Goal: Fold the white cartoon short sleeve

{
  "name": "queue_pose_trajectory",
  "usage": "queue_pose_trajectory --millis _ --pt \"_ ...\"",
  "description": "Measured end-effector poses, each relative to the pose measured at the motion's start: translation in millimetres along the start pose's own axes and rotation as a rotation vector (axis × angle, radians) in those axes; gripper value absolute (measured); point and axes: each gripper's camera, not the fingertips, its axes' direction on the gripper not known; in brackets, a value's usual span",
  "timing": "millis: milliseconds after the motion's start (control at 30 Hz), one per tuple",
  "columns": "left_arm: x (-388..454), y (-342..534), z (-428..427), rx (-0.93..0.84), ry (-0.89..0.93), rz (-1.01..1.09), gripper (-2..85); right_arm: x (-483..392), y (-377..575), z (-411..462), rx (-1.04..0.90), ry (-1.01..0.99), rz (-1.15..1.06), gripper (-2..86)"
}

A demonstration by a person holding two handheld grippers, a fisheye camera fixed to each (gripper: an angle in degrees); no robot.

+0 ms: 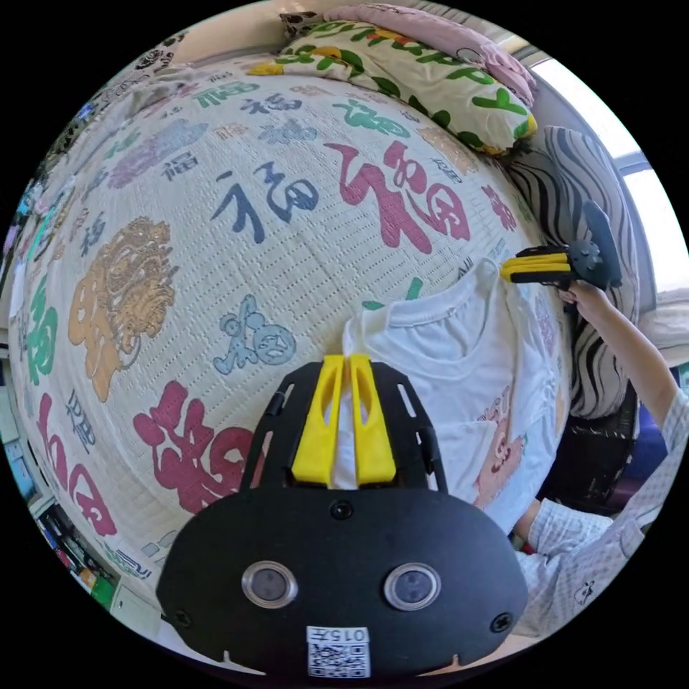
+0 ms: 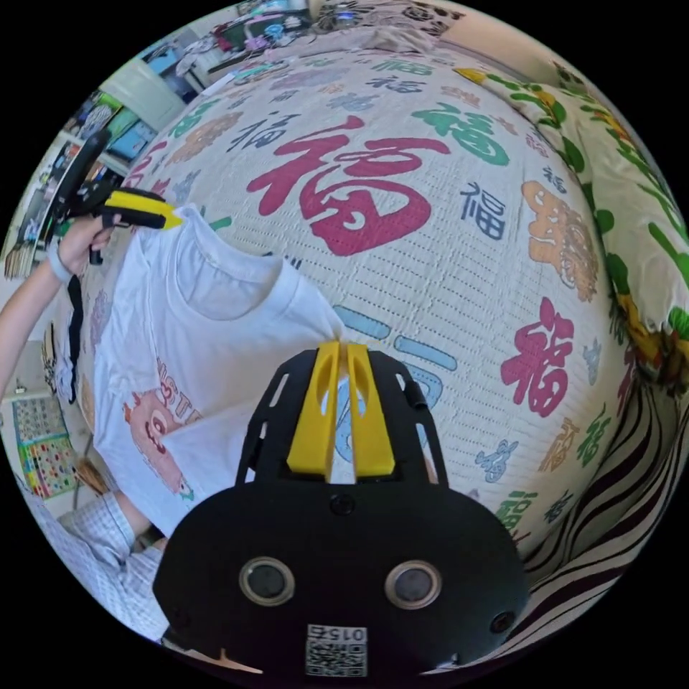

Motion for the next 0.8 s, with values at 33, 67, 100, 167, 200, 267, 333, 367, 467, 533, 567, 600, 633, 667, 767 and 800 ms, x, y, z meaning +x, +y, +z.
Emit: queue_pose_trajectory --millis 33,67,100,167,200,267,333,367,467,533,567,600,633,667,767,800 --pt "0 -3 2 -0.042 0.026 -0.004 0.9 -2 5 -1 -0.027 -0.002 -0.043 0.9" --pt "3 -3 0 -0.051 0.006 -0.009 0.3 -3 10 -3 -0.048 0.006 -0.057 0.3" --pt "5 -3 -3 -0.050 -0.015 -0.009 0.1 -2 12 -5 -0.053 0.013 -0.059 0.1" --pt "14 -5 -17 -0.021 -0.086 -0.021 -0.3 2 23 -17 -0.021 0.035 -0.033 -0.2" --pt "16 -5 -22 -0.005 -0.095 -0.027 -0.4 4 25 -21 -0.012 0.029 -0.020 -0.3" --pt "26 -10 -43 0.058 -0.125 -0.061 -0.5 11 34 -36 0.019 0.022 0.030 -0.3" --pt "35 -14 -56 0.082 -0.159 -0.071 -0.5 13 40 -44 0.018 0.053 0.035 -0.3" --pt "39 -18 -63 0.097 -0.171 -0.083 -0.6 13 45 -48 0.022 0.072 0.043 -0.3" --pt "46 -22 -82 0.157 -0.180 -0.119 -0.6 19 60 -59 0.061 0.106 0.101 -0.3" --pt "50 -22 -91 0.191 -0.179 -0.134 -0.5 24 72 -64 0.094 0.130 0.133 -0.2" --pt "54 -18 -96 0.214 -0.181 -0.126 -0.5 27 82 -68 0.119 0.125 0.152 -0.2" --pt "57 -15 -97 0.221 -0.184 -0.115 -0.5 28 88 -69 0.128 0.117 0.159 -0.2" --pt "64 -6 -99 0.223 -0.198 -0.084 -0.5 28 102 -72 0.149 0.093 0.162 -0.2" --pt "71 8 -100 0.223 -0.210 -0.051 -0.4 27 119 -74 0.172 0.058 0.151 -0.2" --pt "93 65 -102 0.224 -0.195 0.054 -0.4 14 175 -78 0.213 -0.015 0.076 -0.2" --pt "98 80 -102 0.225 -0.191 0.071 -0.4 9 189 -79 0.224 -0.025 0.052 -0.1"
